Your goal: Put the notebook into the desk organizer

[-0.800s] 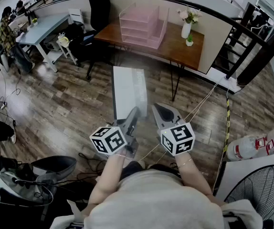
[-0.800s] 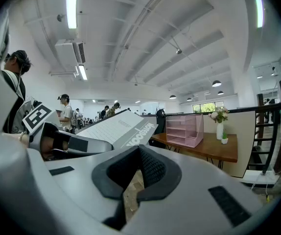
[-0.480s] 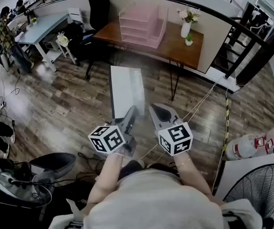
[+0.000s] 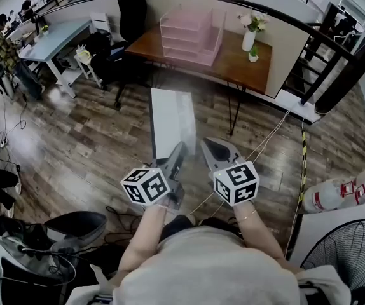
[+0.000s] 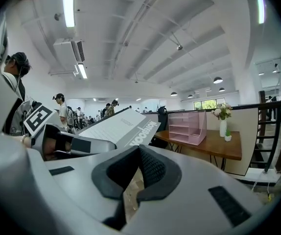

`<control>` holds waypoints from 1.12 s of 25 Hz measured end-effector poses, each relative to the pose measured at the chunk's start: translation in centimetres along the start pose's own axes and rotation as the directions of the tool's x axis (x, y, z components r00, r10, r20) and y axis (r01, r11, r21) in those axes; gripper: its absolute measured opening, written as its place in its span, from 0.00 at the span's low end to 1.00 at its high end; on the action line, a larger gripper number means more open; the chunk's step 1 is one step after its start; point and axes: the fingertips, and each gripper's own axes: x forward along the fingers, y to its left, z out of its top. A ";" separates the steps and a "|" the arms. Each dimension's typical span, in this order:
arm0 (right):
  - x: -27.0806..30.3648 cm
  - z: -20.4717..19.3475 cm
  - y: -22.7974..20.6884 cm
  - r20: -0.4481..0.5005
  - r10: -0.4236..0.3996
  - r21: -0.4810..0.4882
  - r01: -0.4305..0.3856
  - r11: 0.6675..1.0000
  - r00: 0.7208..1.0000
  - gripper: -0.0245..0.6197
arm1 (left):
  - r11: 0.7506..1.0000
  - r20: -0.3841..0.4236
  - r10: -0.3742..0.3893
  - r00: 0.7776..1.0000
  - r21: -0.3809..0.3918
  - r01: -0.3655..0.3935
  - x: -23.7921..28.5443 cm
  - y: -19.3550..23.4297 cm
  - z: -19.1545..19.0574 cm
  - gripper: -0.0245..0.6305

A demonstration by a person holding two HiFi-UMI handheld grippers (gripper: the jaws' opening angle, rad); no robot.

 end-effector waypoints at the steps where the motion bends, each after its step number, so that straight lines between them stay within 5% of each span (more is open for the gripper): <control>1: 0.1 0.0 0.1 -0.001 -0.001 -0.003 0.001 1.000 1.000 0.05 | 1.000 0.001 -0.004 1.000 -0.002 0.004 0.0 0.2 0.2 0.07; 15: 3.0 -0.9 -1.3 -0.013 -0.051 0.022 0.052 0.998 0.999 0.05 | 1.000 -0.021 -0.022 1.000 -0.004 0.022 2.0 3.0 1.7 0.07; 28: 15.2 1.5 -6.9 0.009 0.009 -0.010 -0.009 1.000 1.000 0.05 | 0.999 0.043 0.032 0.999 0.028 -0.034 9.5 10.1 8.5 0.07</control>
